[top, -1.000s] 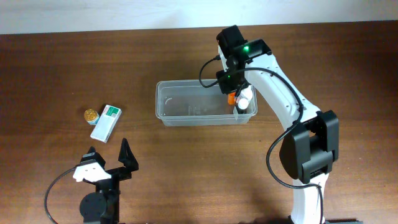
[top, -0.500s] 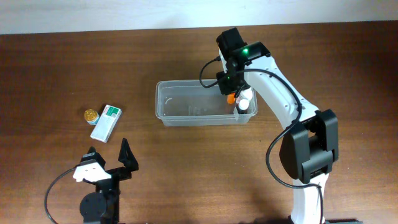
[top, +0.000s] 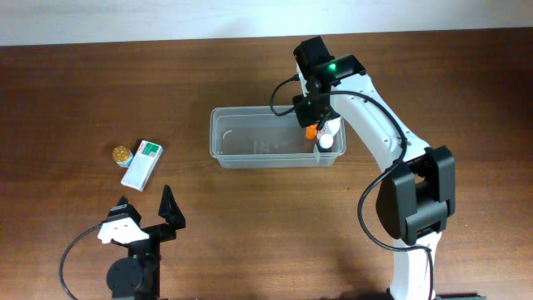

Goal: Pack container

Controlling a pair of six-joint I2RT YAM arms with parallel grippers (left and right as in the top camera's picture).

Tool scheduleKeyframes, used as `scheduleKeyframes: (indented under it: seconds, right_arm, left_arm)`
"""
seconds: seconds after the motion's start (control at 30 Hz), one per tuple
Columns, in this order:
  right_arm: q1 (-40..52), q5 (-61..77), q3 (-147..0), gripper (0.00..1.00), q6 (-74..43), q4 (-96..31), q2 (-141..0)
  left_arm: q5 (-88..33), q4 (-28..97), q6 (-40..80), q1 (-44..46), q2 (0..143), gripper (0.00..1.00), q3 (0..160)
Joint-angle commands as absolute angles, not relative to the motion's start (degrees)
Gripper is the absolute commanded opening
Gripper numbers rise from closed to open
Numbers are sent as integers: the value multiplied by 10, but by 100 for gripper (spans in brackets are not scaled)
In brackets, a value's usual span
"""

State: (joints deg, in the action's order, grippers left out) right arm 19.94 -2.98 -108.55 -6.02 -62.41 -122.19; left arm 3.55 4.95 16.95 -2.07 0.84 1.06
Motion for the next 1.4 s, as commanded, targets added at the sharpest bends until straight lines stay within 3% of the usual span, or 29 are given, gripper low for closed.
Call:
scheduleKeyframes:
  seconds: [0.0, 0.43, 0.67, 0.87, 1.37]
  right_arm:
    - [194, -37, -1116, 48, -65, -628, -1222]
    - [194, -35, -1215, 49, -63, -683, -1222]
    - [187, -35, -1329, 58, -63, -761, -1221]
    - [148, -35, -1446, 100, -80, -840, -1220]
    - [-36, -33, -1534, 98, -113, -973, -1219]
  left_arm:
    - [29, 48, 165, -24, 3, 99, 7]
    - [29, 48, 165, -24, 3, 99, 7]
    - [29, 48, 165, -24, 3, 99, 7]
    - [29, 48, 165, -24, 3, 99, 7]
    - [29, 48, 165, -24, 3, 99, 7]
